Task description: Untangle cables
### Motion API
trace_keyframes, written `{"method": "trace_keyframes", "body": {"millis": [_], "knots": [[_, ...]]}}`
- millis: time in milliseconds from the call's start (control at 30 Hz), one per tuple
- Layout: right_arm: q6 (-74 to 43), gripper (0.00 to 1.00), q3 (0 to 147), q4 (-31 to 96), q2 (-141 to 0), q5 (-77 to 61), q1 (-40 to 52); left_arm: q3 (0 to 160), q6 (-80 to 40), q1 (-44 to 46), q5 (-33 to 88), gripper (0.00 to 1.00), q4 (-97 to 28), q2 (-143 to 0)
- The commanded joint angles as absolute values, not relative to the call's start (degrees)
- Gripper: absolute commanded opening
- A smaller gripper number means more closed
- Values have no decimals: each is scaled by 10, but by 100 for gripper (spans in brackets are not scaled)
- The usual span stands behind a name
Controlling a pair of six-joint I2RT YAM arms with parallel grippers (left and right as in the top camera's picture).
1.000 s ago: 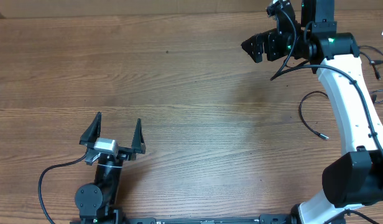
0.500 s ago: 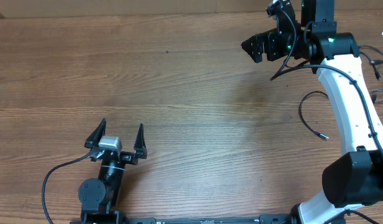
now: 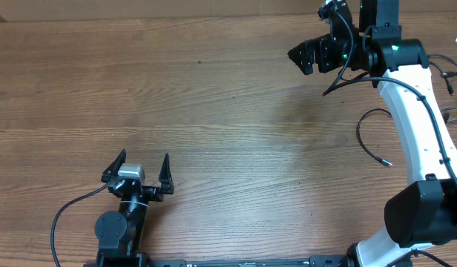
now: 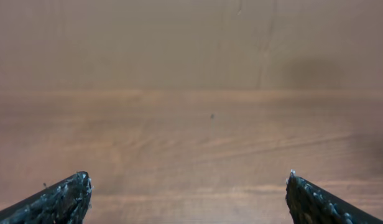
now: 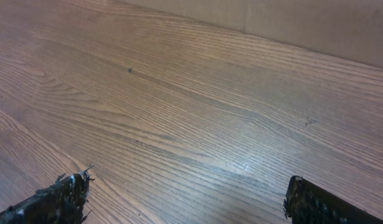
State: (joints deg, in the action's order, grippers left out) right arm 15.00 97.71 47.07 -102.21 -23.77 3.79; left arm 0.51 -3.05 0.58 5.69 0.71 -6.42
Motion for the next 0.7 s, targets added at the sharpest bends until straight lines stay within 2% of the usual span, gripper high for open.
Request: {"method": "trace_keyframes", "body": {"millis": [0,667], "knots": [[148,100,978,469,-1023,-241,38,3,-39,0,42,100,-39,-29],[148,100,978,469,-1023,-241,38,3,-27,-1,29,100,-44,-2]]}}
